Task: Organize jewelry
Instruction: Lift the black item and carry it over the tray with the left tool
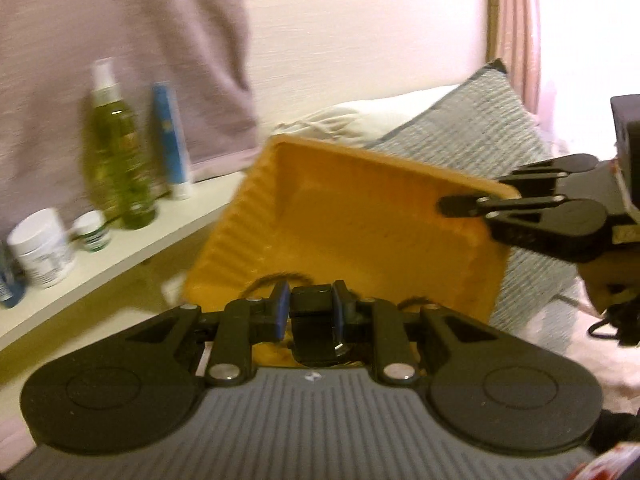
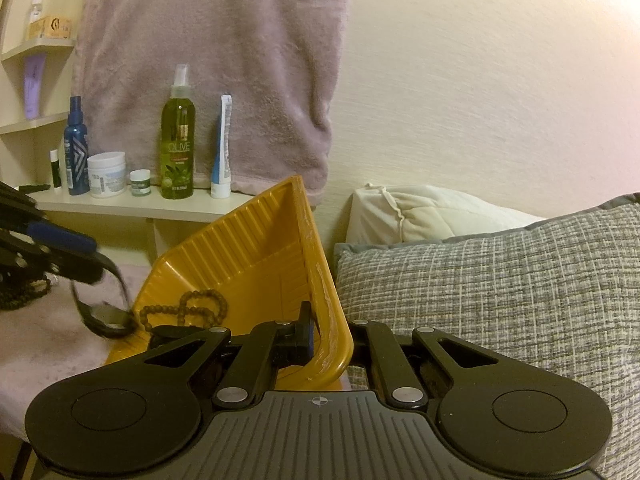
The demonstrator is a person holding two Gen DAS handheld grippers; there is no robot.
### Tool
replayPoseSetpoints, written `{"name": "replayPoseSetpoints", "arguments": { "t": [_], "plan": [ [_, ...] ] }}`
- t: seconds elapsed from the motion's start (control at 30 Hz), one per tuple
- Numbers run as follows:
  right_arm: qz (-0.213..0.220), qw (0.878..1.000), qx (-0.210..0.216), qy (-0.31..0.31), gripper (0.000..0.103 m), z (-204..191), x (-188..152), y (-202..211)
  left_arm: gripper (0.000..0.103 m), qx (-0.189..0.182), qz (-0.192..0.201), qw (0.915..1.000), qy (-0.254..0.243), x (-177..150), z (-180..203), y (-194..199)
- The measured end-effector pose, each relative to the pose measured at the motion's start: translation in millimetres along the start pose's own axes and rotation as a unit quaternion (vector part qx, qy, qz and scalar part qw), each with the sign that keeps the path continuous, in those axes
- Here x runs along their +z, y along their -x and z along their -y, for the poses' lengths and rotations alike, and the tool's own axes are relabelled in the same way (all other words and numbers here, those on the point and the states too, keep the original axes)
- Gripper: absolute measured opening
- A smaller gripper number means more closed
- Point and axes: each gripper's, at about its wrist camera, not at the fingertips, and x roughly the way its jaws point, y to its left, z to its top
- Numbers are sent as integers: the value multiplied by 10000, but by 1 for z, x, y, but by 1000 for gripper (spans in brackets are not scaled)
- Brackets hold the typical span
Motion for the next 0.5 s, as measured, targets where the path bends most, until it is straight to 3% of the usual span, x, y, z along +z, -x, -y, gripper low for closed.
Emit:
{"name": "replayPoseSetpoints", "arguments": {
  "t": [0.5],
  "plan": [
    [7, 10000, 12, -51, 7, 0, 0, 1, 20, -410, -138, 9990, -75, -2, 35, -32]
  ]
}}
